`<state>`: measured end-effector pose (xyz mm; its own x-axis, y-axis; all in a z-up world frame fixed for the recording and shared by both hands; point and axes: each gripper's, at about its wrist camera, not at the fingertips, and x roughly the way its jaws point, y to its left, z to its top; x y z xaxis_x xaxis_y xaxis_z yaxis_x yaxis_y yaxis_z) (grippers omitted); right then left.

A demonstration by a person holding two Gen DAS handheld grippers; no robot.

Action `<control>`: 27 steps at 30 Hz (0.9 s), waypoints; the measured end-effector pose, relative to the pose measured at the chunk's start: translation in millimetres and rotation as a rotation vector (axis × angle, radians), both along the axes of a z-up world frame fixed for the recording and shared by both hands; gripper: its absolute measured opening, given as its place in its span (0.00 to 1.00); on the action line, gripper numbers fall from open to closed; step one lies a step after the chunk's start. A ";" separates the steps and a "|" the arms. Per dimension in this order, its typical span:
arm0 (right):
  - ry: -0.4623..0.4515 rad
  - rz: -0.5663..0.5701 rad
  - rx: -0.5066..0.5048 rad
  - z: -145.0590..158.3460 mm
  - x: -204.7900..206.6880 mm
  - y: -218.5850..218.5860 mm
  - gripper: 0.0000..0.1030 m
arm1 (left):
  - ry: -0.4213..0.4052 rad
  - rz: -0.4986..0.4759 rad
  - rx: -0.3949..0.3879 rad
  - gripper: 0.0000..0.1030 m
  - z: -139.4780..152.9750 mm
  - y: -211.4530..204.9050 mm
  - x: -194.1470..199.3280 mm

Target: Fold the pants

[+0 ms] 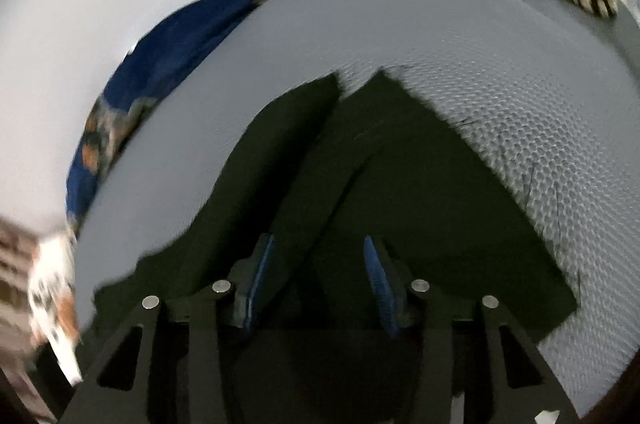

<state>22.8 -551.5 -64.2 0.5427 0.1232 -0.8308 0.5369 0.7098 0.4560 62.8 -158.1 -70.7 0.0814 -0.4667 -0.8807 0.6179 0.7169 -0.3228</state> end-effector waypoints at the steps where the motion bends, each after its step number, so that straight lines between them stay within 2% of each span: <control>1: -0.016 -0.017 0.015 -1.8 2.5 -6.7 0.40 | 0.002 0.002 0.000 0.07 0.0 0.3 0.3; 6: -0.043 -0.042 0.028 -6.8 22.9 -19.2 0.36 | 0.016 0.012 0.001 0.07 -1.3 1.3 2.8; 10: -0.035 -0.049 0.036 -11.1 32.7 -24.6 0.15 | 0.023 0.021 0.001 0.07 -2.3 2.7 3.3; 13: -0.035 -0.044 0.048 -6.1 36.3 -25.5 0.05 | 0.023 0.023 0.002 0.07 -2.3 3.0 2.8; 15: -0.046 -0.033 0.021 7.5 40.6 -23.5 0.04 | 0.023 0.023 0.001 0.07 -2.3 3.3 2.8; 18: -0.111 -0.009 -0.054 47.1 40.1 -15.9 0.03 | 0.020 0.023 0.000 0.07 -2.4 3.5 1.7; 23: -0.187 -0.043 -0.200 108.4 11.9 -14.2 0.02 | 0.005 0.015 0.009 0.07 -1.4 2.5 -1.2; 25: -0.155 -0.061 -0.240 111.1 -6.5 -16.8 0.02 | -0.001 0.003 0.012 0.07 -0.9 0.6 -2.9; 27: -0.092 -0.084 -0.261 100.3 -23.2 -19.0 0.02 | -0.007 -0.013 0.019 0.08 -0.9 -2.6 -5.1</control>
<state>-0.4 -570.4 36.1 0.6166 -0.1371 -0.7753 0.5634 0.7646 0.3129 57.6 -160.7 -71.6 0.0817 -0.4506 -0.8890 0.6294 0.7149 -0.3045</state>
